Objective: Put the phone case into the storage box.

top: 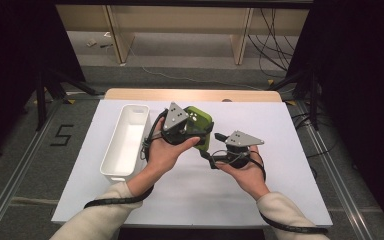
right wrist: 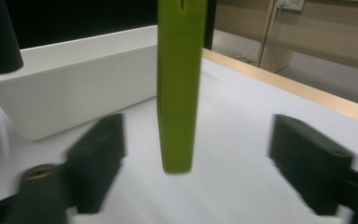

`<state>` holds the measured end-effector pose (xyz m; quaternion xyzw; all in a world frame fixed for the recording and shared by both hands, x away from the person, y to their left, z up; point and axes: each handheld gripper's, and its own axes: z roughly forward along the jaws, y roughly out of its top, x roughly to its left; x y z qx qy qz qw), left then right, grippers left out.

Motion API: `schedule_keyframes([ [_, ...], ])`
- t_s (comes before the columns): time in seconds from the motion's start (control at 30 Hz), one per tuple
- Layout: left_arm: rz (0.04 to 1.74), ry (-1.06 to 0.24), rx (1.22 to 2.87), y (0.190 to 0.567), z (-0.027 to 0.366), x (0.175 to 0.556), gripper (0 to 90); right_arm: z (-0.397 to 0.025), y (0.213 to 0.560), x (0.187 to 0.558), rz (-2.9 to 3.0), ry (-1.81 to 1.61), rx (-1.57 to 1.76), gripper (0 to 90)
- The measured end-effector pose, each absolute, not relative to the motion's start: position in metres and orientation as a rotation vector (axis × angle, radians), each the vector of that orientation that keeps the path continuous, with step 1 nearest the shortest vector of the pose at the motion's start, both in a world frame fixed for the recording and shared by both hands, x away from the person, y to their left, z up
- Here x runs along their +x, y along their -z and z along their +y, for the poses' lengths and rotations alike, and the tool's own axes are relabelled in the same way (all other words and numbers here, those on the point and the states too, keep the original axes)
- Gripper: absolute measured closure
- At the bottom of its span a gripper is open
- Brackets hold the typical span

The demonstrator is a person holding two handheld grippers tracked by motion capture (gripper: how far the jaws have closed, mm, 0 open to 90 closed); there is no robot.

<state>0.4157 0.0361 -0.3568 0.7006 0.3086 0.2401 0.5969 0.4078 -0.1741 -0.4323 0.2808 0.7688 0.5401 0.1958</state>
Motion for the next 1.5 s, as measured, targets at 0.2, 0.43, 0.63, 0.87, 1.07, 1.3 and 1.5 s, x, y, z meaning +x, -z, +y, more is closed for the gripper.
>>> schedule_keyframes([
  [0.2, 0.723, -0.563, 1.631, 0.356, 0.041, 0.417, 16.1, -0.182, 0.432, 0.404, 2.166, -1.518, 0.782, 12.5],
  [0.43, 0.725, -0.572, 1.628, 0.354, 0.049, 0.417, 16.1, -0.192, 0.428, 0.402, 2.141, -1.524, 0.791, 12.6],
  [0.63, 0.73, -0.58, 1.626, 0.351, 0.058, 0.416, 16.1, -0.2, 0.425, 0.399, 2.128, -1.532, 0.793, 11.9],
  [0.87, 0.752, -0.589, 1.617, 0.35, 0.073, 0.417, 16.1, -0.208, 0.427, 0.396, 2.125, -1.529, 0.806, 11.9],
  [1.07, 0.76, -0.596, 1.612, 0.349, 0.079, 0.417, 16.1, -0.213, 0.426, 0.392, 2.115, -1.533, 0.808, 11.9],
  [1.3, 0.765, -0.605, 1.613, 0.347, 0.087, 0.416, 16.1, -0.219, 0.426, 0.389, 2.095, -1.551, 0.807, 11.8],
  [1.5, 0.767, -0.614, 1.613, 0.346, 0.093, 0.416, 16.1, -0.223, 0.427, 0.387, 2.093, -1.565, 0.805, 11.8],
])
